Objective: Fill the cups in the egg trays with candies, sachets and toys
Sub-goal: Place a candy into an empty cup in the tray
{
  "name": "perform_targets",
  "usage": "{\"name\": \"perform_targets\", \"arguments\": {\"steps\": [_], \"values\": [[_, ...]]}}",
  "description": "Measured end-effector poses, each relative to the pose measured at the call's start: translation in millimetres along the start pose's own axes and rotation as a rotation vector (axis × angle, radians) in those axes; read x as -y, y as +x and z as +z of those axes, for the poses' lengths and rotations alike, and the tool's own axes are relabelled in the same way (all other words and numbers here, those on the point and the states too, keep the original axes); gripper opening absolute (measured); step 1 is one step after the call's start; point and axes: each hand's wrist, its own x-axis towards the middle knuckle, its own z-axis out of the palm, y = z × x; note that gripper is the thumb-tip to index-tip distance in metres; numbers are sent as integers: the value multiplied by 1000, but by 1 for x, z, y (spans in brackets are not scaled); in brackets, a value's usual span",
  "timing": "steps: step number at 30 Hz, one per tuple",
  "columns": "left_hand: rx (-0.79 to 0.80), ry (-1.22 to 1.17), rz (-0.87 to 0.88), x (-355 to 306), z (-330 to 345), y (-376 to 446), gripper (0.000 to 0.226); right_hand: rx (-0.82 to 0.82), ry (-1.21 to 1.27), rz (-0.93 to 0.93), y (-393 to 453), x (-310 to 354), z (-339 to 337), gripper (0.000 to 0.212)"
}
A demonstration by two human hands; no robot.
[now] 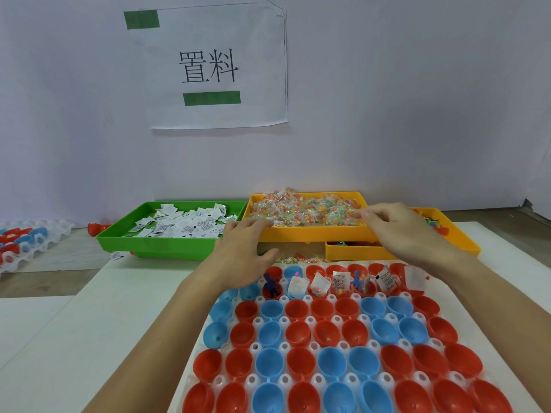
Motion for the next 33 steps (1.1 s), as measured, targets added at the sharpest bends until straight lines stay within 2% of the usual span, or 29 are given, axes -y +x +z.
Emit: {"name": "perform_targets", "arguments": {"steps": [4,6,8,10,13,15,21,27,33], "values": [[-64,-7,17,-8,-5,-2,53,-214,116,-78,-2,6,-5,26],[-129,-36,63,-13,-9,-3,46,-253,197,-115,-4,12,-9,15],[-201,-142,132,-21,-12,-4,37,-217,290,-150,-8,19,-11,6],[-231,-338,157,-32,-16,-5,27,-157,353,-192,-11,27,-11,7],[-149,-673,170,-47,-19,-8,18,-78,388,-246,-16,41,-10,8],[-102,-788,191,-52,-19,-9,20,-25,416,-272,-19,49,-8,9],[-150,-900,252,-53,-22,-10,10,14,472,-268,-24,62,-7,21],[-168,-994,259,-53,-26,-13,17,53,485,-243,-25,66,-4,8],[-213,-950,280,-50,-26,-13,22,116,622,-171,-25,67,-5,11]]}}
